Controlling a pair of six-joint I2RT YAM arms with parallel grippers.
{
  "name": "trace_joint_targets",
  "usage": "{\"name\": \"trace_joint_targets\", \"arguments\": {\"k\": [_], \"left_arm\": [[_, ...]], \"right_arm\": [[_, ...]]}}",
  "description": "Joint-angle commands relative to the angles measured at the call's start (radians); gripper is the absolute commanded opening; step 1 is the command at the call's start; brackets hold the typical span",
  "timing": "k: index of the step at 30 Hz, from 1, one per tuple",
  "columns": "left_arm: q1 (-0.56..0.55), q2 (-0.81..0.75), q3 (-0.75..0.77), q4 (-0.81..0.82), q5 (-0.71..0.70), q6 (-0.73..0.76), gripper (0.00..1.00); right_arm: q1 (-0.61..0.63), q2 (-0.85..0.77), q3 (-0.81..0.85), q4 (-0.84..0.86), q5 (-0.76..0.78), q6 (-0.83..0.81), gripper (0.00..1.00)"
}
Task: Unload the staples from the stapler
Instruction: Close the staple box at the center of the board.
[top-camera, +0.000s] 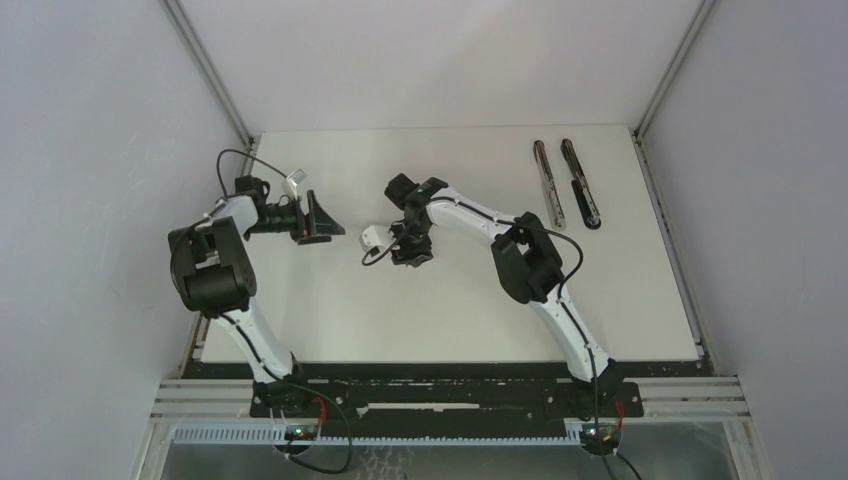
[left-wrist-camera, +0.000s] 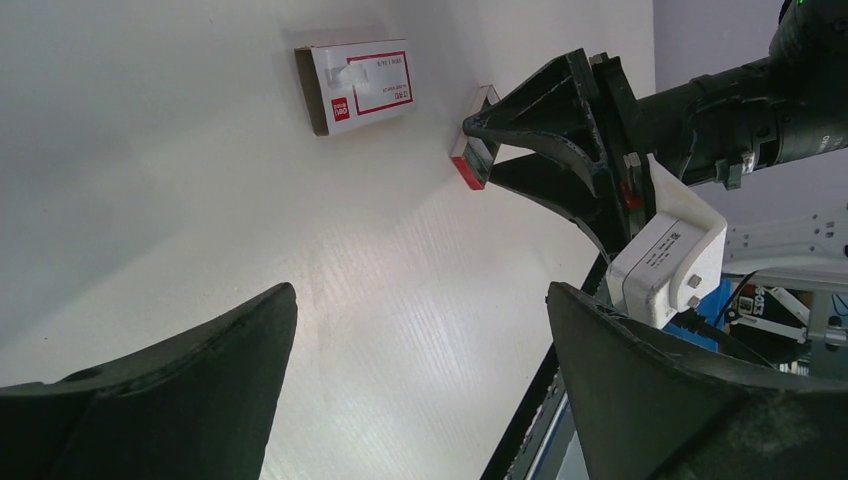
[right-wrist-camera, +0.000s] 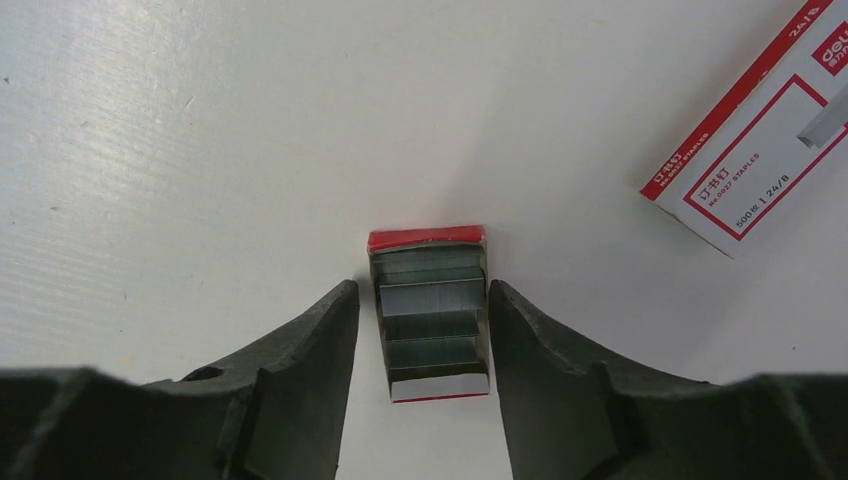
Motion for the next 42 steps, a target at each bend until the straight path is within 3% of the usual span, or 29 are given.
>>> {"name": "trace_joint_targets", "arguments": {"k": [1,13,22,35,42], "left_arm": [[0.004,-0.046,-0.009,0.006,0.034,0.028,1.0],[0.002,-0.036,0.06,0.018,0.014,-0.008,1.0],[-0.032,0.023,0.168,0.08,-0.032,-0.093,1.0],[-0.182,0.23,0.423,0.149,-0.156,-0.319,1.0],[-0.264,0.265,0.446,0.113,-0.241,-0.313,1.0]], "right_arm": [[-0.004,0.011,0.039,0.01,0.002,0.015,0.48],[-0.024,-0.015,0.036,0.013,-0.01,0.072,0.4],[-0.055,-0.099,0.008,0.016,-0.035,0.142,0.4],[-0.134,-0.372,-0.298,0.095,-0.036,0.29,0.41],[-0.188,-0.543,-0.481,0.155,-0.042,0.358,0.41]]}}
